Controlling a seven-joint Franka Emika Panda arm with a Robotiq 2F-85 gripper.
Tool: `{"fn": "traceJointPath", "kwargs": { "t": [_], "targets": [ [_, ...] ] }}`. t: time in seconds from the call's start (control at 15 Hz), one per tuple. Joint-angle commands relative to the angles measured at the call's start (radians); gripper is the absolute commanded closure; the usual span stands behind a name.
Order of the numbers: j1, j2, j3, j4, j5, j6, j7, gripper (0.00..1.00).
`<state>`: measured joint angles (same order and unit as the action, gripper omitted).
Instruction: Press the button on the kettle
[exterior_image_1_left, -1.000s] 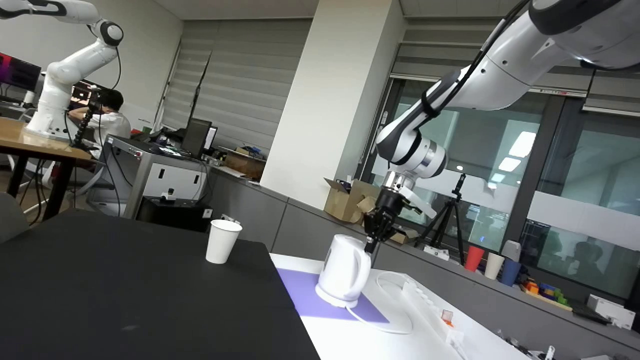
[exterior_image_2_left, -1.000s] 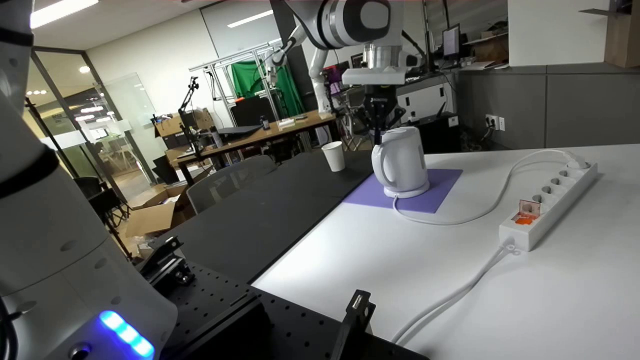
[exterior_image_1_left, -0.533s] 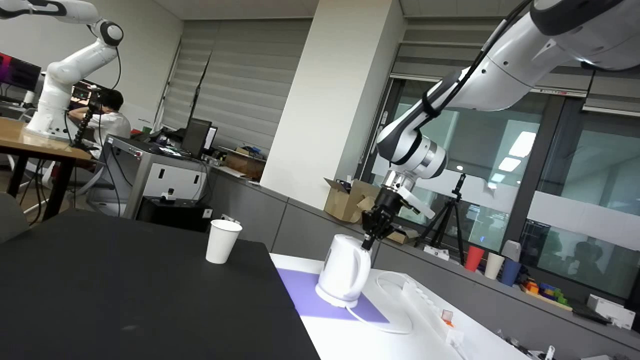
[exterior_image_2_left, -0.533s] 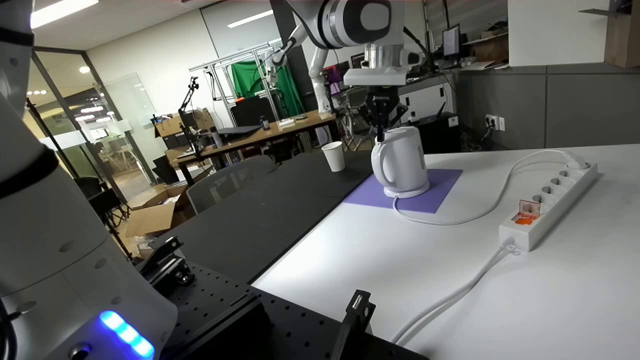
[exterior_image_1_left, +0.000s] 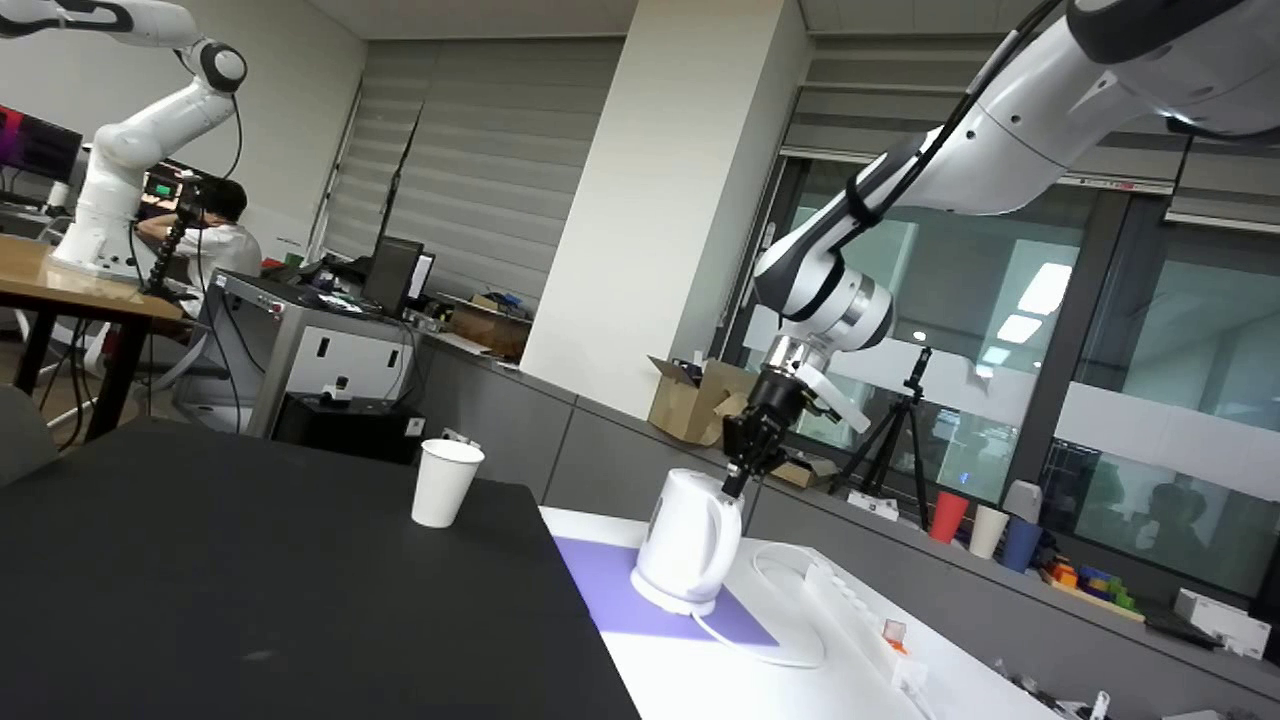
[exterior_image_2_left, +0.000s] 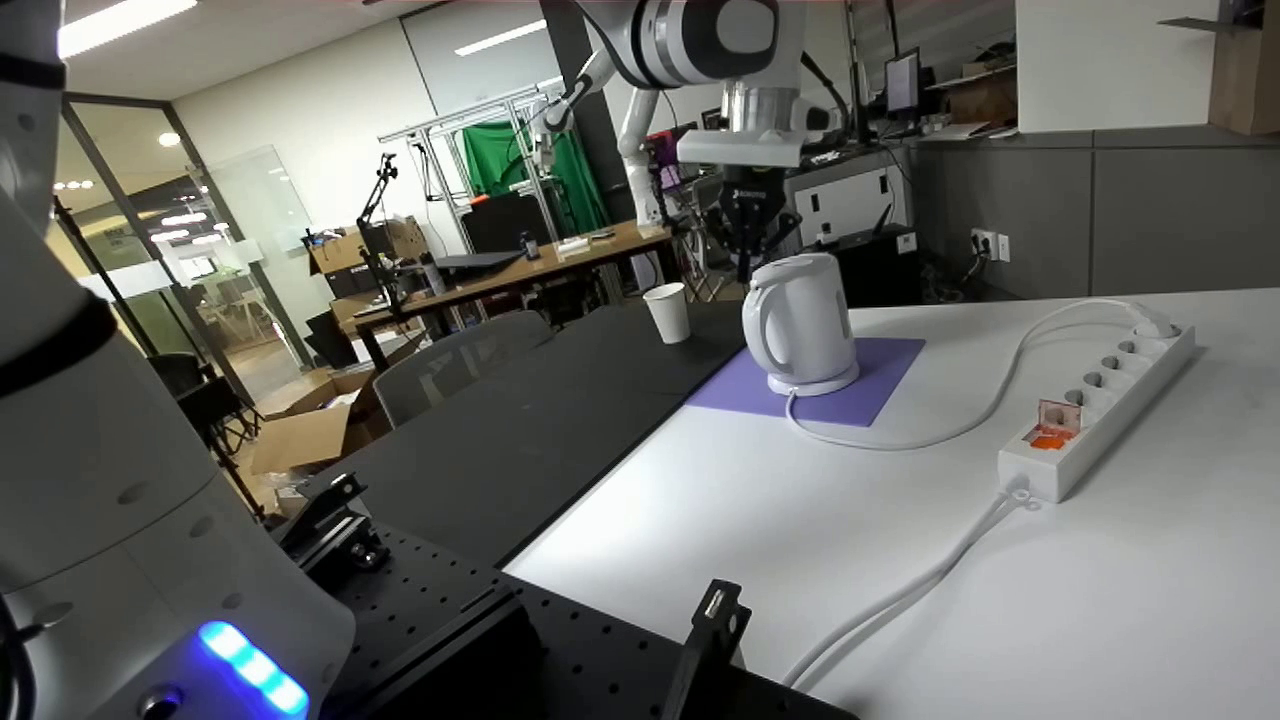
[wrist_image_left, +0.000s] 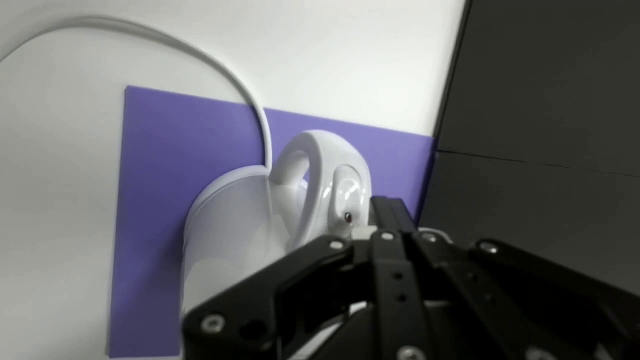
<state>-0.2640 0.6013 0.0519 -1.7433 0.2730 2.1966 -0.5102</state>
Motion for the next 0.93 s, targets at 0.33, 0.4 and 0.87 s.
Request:
{"fn": "traceJointPath", "kwargs": {
  "t": [0.33,0.4,0.87],
  "targets": [
    [0.007,0.005,-0.021,0.025,-0.018,-0.103,0.039,1.0],
    [0.002,0.006,-0.018,0.02,-0.008,-0.083,0.027,1.0],
    [0.0,0.019,-0.021,0.017,-0.008,-0.04,0.029,1.0]
  ]
}}
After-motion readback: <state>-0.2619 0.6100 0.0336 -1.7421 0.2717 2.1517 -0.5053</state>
